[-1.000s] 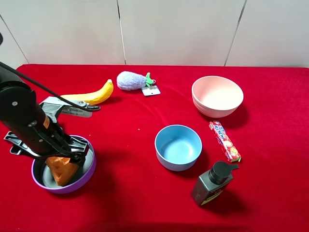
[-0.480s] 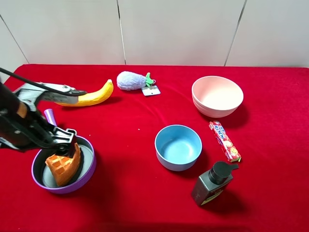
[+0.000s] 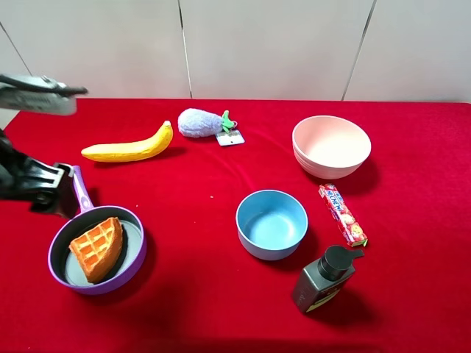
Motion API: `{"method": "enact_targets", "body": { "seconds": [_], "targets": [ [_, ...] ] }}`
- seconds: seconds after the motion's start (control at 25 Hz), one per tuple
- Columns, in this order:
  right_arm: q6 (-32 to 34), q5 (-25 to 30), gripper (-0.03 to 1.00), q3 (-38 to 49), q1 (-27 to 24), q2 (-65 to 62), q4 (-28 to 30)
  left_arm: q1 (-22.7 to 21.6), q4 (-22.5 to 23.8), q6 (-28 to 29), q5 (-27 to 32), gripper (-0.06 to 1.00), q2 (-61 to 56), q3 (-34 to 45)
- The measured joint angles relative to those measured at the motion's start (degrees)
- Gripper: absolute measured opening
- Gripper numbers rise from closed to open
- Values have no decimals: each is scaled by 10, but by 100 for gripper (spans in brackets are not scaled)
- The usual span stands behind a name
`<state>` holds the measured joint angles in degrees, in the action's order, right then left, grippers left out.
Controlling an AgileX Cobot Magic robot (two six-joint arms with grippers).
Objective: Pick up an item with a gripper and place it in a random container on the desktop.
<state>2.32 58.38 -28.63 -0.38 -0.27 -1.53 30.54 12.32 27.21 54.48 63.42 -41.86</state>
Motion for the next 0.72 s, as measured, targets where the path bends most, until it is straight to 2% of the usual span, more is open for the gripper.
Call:
{"method": "enact_targets", "body": {
  "seconds": [0.4,0.72],
  "targets": [
    [0,0,69,0,0,0,0,0,-52,-50,121,99,-116,-23],
    [0,0,69,0,0,0,0,0,-109,-92,126,99,-241,-24]
  ]
}}
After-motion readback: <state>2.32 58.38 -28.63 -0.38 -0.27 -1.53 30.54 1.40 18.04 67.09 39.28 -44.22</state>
